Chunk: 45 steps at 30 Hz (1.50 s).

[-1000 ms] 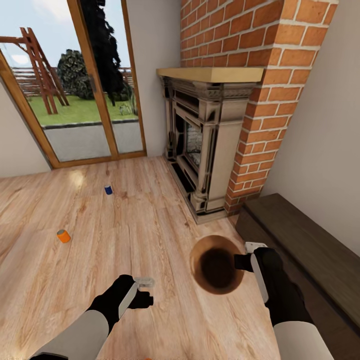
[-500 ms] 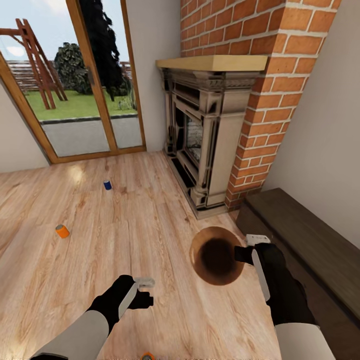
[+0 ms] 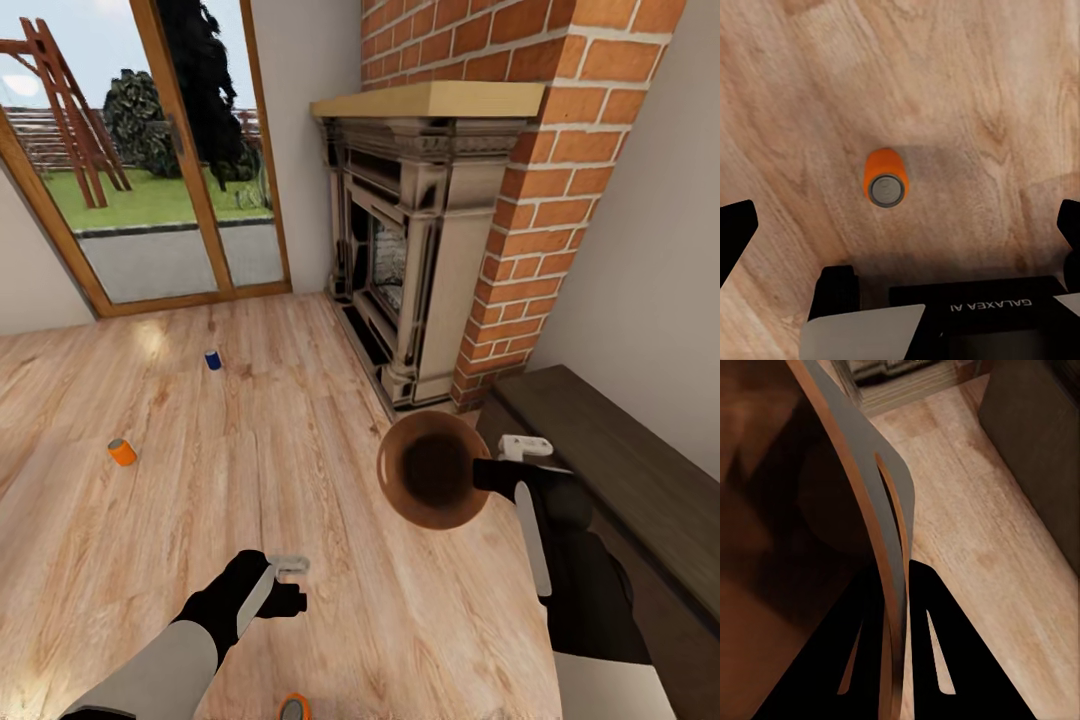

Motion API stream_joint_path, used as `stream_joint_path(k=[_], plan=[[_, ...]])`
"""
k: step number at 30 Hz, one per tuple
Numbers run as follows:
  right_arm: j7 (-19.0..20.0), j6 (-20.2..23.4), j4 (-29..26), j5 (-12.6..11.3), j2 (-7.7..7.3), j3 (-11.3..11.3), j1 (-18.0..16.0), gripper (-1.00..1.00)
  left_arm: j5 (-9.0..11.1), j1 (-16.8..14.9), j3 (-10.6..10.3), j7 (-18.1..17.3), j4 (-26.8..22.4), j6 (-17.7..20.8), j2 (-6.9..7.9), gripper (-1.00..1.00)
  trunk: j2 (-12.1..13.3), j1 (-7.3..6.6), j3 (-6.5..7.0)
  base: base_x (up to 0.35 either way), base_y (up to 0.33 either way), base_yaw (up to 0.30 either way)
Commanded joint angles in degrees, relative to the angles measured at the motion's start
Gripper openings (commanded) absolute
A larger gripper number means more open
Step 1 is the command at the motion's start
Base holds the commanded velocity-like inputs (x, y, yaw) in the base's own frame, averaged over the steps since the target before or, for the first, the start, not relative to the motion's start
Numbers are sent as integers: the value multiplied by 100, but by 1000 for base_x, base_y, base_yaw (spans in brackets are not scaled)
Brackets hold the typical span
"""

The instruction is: Put the three can of soda from the living room inside the tash can in the kitchen.

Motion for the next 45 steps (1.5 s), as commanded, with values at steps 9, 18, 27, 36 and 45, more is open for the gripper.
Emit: stream_joint_path(k=[9,18,27,36,45], plan=[[25,0,-44,-107,-1,-6,-1,-100,0,0,0,8,0,-1,-7,100,-363,198,-244,0,0,0],[25,0,-46,-115,-1,-15,-1,-100,2,-2,7,7,250,-1,-16,100,-724,395,-488,0,0,0],[25,0,-46,-116,2,-9,-1,-100,7,0,9,-10,304,-1,-11,100,-1085,593,-731,0,0,0],[25,0,-39,-116,5,-8,-1,-100,5,0,1,-14,308,-1,-20,100,-1125,615,-832,0,0,0],[25,0,-30,-116,7,-8,-1,-100,13,0,4,-23,305,-11,-20,100,-1245,681,-968,0,0,0]])
